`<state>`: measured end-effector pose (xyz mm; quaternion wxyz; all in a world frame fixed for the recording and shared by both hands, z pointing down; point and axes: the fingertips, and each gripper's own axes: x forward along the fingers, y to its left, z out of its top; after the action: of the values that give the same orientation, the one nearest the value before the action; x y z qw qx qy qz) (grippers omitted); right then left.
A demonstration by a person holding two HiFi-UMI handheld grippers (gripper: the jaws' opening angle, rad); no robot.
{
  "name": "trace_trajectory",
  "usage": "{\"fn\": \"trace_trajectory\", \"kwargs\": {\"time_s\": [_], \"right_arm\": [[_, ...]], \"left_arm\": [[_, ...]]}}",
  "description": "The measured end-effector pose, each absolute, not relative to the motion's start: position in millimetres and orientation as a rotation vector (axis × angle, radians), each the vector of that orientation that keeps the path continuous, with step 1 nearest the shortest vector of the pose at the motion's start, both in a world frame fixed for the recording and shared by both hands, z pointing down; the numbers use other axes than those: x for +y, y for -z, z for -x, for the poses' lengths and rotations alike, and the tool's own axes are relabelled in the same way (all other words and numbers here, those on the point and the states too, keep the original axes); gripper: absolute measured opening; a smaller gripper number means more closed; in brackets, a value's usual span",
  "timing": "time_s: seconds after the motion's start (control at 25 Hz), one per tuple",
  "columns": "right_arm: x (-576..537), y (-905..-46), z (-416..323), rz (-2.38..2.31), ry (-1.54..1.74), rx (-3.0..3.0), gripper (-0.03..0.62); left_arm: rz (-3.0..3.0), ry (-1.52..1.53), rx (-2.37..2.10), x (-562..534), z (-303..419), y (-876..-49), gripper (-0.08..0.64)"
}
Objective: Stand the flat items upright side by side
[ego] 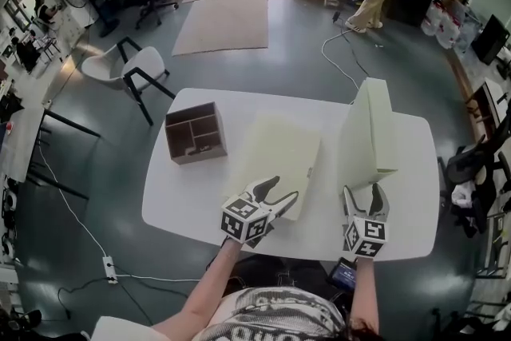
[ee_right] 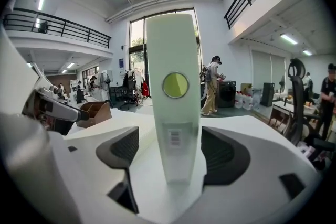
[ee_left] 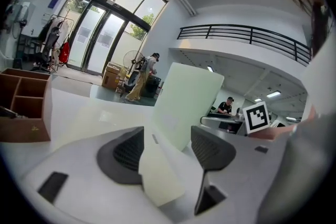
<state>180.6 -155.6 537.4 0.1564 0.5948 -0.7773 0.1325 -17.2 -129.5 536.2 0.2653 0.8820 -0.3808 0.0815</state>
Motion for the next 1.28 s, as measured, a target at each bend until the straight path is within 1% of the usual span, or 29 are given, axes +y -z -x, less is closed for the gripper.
{"fn": "trace_trajectory", "kwargs": {"time_s": [0.16, 0.36, 0.52, 0.64, 0.84, 1.04, 1.28], "right_arm": [[-135, -528, -160, -1.659, -0.380, -2.286, 0.362], [-128, -529, -103, -1.455, -0.440, -2.408, 0.362], [-143, -542, -58, -1.310, -0.431, -2.422, 0.362], [-168, -551, -37, -1.288, -0.457, -2.412, 0.362], [-222, -577, -26, -1.384, -0.633, -2.324, 0.362], [-280, -605, -21, -1.449, -0.742, -2.218, 0.365], [-319, -633, -37, -1.538, -0.829, -2.093, 0.417]], "left_arm": [[-2.331, -0.255, -1.111, -125, 50, -549, 0.278], [-2.242, -0.347, -1.242, -118, 100, -573, 0.293], [-2.172, -0.383, -1.299, -113, 132, -591, 0.305], [-2.129, -0.391, -1.323, -110, 147, -604, 0.305], [-2.068, -0.428, -1.339, -106, 165, -622, 0.318], [-2.006, -0.386, -1.311, -105, 171, -637, 0.327], [-1.954, -0.337, -1.302, -105, 167, -645, 0.333]]}}
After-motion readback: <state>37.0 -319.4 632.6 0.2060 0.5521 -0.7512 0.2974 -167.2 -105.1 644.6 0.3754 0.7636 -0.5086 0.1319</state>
